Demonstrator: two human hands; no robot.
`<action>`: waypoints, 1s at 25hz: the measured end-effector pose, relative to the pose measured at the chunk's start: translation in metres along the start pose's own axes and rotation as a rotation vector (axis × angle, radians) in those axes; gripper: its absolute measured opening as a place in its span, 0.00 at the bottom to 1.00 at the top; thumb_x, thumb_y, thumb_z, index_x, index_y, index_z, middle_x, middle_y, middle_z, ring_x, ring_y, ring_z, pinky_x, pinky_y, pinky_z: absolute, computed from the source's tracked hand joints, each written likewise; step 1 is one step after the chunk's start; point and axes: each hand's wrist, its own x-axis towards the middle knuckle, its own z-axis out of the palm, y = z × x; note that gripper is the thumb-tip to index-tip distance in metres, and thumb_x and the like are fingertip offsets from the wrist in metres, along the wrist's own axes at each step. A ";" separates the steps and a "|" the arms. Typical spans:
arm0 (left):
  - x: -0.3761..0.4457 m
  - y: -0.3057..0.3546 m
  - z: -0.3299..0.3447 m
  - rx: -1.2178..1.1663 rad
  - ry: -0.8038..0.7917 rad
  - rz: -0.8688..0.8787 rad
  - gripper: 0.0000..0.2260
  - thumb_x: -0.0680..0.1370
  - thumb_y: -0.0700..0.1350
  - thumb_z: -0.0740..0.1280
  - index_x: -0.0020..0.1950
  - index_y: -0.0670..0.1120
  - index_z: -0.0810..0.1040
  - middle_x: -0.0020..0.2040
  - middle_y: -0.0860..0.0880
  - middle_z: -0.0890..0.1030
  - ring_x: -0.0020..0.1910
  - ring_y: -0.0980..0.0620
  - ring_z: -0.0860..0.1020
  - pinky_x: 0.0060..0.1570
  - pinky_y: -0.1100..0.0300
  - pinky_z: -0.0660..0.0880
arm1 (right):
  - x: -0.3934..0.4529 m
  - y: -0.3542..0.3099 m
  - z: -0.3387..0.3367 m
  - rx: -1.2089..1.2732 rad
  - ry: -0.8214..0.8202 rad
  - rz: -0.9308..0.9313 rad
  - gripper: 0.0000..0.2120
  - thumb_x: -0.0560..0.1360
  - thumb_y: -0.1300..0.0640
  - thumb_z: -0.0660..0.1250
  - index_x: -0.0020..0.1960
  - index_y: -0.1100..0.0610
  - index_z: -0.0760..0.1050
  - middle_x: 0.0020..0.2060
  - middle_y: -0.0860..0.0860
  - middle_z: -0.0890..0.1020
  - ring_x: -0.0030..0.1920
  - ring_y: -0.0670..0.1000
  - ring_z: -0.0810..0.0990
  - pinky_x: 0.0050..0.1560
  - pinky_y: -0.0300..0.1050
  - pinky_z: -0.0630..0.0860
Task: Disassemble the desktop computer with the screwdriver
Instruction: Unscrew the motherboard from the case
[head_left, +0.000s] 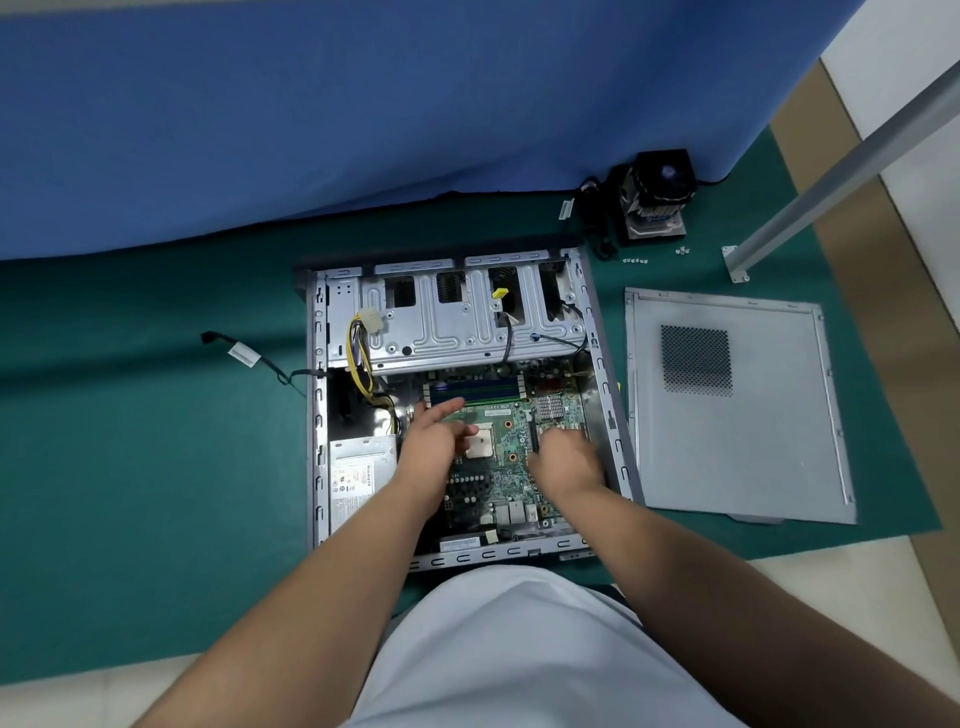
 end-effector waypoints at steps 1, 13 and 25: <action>0.001 -0.001 0.000 -0.012 -0.009 -0.010 0.17 0.78 0.29 0.63 0.61 0.45 0.82 0.59 0.59 0.70 0.47 0.50 0.84 0.53 0.54 0.80 | 0.000 0.000 0.000 -0.002 -0.003 0.000 0.05 0.81 0.60 0.66 0.47 0.59 0.78 0.43 0.55 0.82 0.44 0.56 0.83 0.47 0.51 0.84; -0.052 0.032 -0.034 0.727 -0.151 0.667 0.16 0.83 0.42 0.64 0.65 0.59 0.80 0.66 0.59 0.79 0.61 0.61 0.77 0.61 0.67 0.73 | -0.008 0.001 0.004 -0.388 -0.337 -0.588 0.22 0.76 0.50 0.73 0.67 0.55 0.74 0.64 0.54 0.75 0.65 0.57 0.75 0.61 0.51 0.75; -0.030 0.024 -0.069 1.657 0.198 0.869 0.15 0.79 0.53 0.60 0.55 0.54 0.85 0.53 0.54 0.85 0.61 0.50 0.79 0.78 0.46 0.55 | -0.010 -0.021 0.008 -0.808 -0.239 -0.800 0.16 0.73 0.68 0.70 0.60 0.63 0.77 0.70 0.61 0.72 0.49 0.59 0.81 0.46 0.54 0.83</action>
